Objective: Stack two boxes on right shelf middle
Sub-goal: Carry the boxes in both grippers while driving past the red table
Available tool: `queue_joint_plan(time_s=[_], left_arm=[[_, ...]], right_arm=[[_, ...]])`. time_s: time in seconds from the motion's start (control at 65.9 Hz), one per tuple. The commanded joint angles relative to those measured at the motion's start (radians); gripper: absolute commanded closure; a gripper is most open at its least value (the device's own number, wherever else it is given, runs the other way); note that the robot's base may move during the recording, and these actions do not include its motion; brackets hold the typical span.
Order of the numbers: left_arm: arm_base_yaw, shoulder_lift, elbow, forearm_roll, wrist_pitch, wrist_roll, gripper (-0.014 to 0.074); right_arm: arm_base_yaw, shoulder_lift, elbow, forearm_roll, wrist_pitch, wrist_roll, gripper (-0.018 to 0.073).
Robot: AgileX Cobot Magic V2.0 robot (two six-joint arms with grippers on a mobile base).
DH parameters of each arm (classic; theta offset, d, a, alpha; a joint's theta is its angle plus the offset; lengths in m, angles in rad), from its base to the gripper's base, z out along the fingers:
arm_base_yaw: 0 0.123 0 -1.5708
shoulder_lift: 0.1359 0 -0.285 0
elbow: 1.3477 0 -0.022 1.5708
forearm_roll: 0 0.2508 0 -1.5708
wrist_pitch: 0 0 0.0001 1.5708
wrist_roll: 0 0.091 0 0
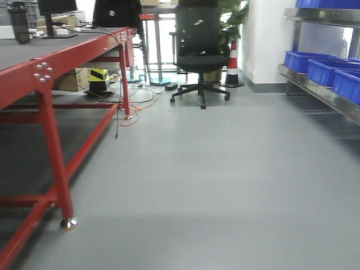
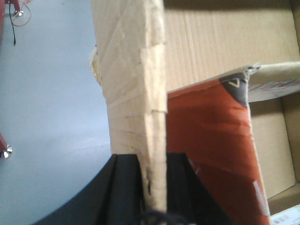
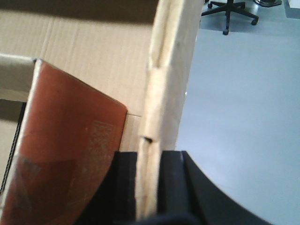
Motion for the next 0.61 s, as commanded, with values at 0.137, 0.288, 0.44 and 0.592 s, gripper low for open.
queue_joint_plan(time_s=[0.137, 0.288, 0.44, 0.592], left_arm=[[0.004, -0.012, -0.012, 0.002, -0.055, -0.001, 0.0708], [0.004, -0.012, -0.012, 0.002, -0.055, -0.001, 0.0708], [0.004, -0.012, -0.012, 0.002, -0.055, -0.001, 0.0708], [0.004, -0.012, -0.012, 0.002, -0.055, -0.001, 0.0708]], right_arm=[[-0.005, -0.011, -0.013, -0.008, -0.047, -0.018, 0.0712], [-0.005, -0.011, -0.013, -0.008, -0.047, -0.018, 0.0712], [-0.005, -0.011, -0.013, -0.008, -0.047, -0.018, 0.0712], [-0.005, -0.011, -0.013, -0.008, -0.047, -0.018, 0.0712]])
